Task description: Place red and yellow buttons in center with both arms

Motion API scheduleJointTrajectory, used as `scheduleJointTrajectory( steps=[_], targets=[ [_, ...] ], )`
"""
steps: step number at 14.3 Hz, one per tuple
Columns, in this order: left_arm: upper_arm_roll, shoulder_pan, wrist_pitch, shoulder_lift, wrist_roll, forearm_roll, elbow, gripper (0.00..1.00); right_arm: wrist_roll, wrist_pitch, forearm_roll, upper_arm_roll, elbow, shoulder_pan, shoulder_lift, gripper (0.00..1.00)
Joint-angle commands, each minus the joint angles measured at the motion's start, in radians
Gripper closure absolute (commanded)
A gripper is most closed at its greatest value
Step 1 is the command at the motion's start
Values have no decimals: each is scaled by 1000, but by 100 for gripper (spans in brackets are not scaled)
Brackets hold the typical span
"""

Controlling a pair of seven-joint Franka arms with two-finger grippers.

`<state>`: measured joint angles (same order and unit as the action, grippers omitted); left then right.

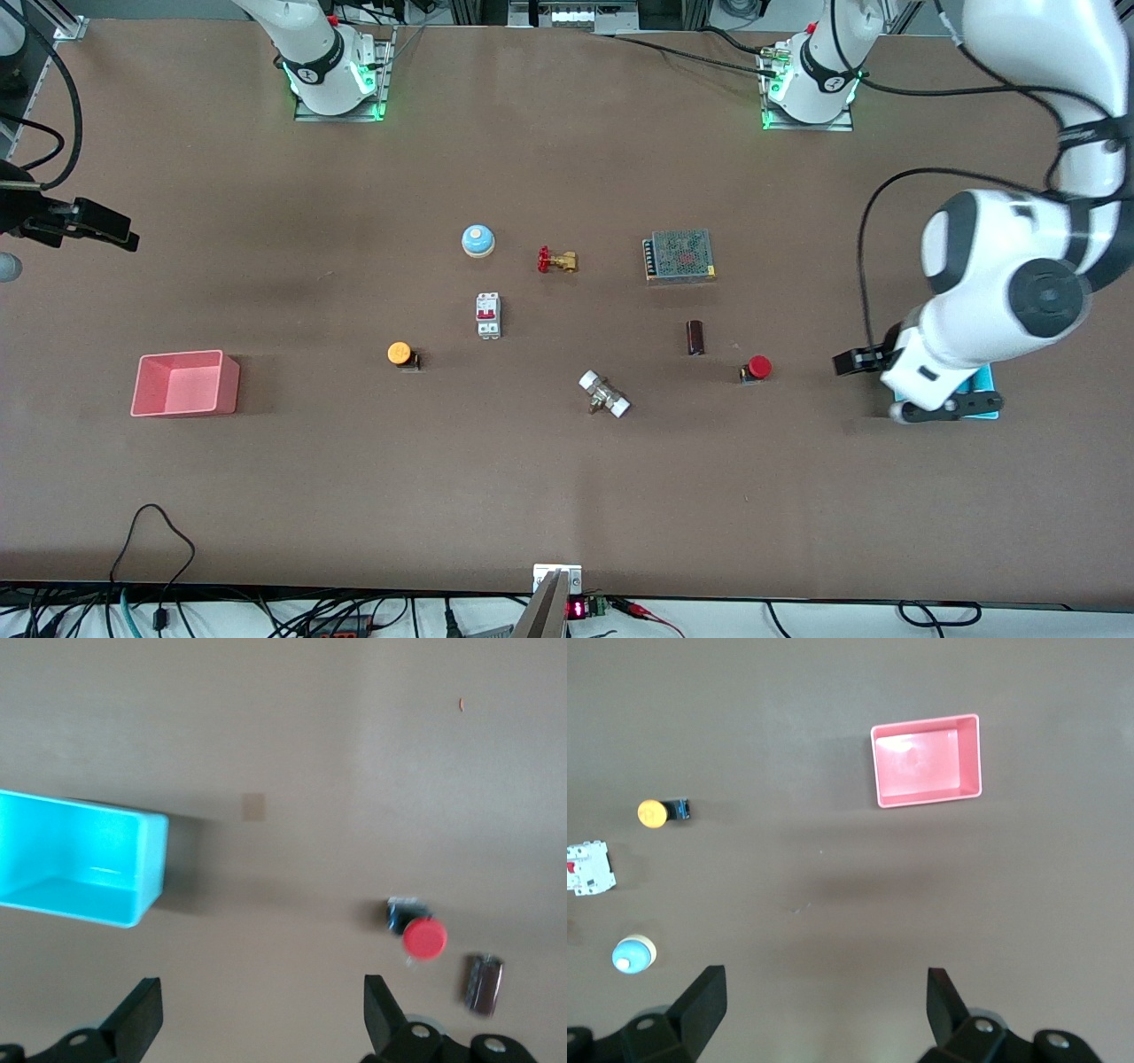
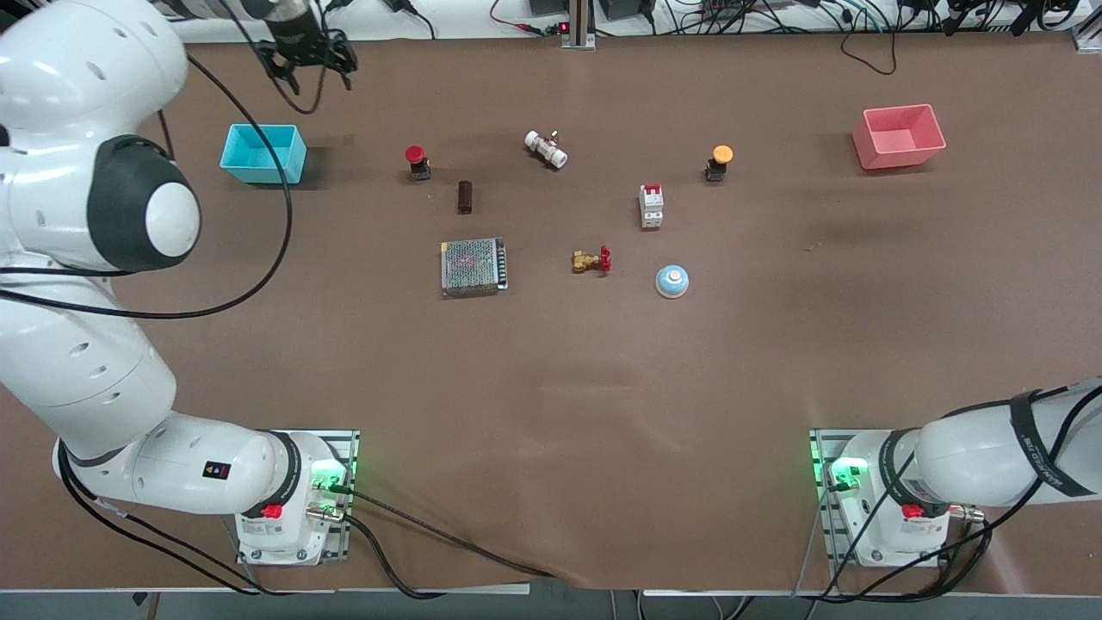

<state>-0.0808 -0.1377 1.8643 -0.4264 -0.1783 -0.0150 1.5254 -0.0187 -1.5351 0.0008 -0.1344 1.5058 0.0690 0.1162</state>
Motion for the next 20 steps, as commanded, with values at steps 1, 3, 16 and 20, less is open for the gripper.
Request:
scheduleJointTrajectory(
  steps=[1, 3, 16, 20],
  targets=[
    [10, 64, -134, 78, 150, -20, -24, 0, -4, 3, -16, 13, 62, -9, -61, 0],
    [10, 99, -209, 136, 222, -22, -22, 0, -3, 3, -15, 15, 63, -6, -67, 0],
    [26, 170, -438, 354, 246, -36, -7, 0, -21, 10, -13, 13, 77, -11, -98, 0],
    [30, 165, -453, 360, 218, -36, -10, 0, -21, 10, -12, 12, 86, -11, -101, 0]
  ],
)
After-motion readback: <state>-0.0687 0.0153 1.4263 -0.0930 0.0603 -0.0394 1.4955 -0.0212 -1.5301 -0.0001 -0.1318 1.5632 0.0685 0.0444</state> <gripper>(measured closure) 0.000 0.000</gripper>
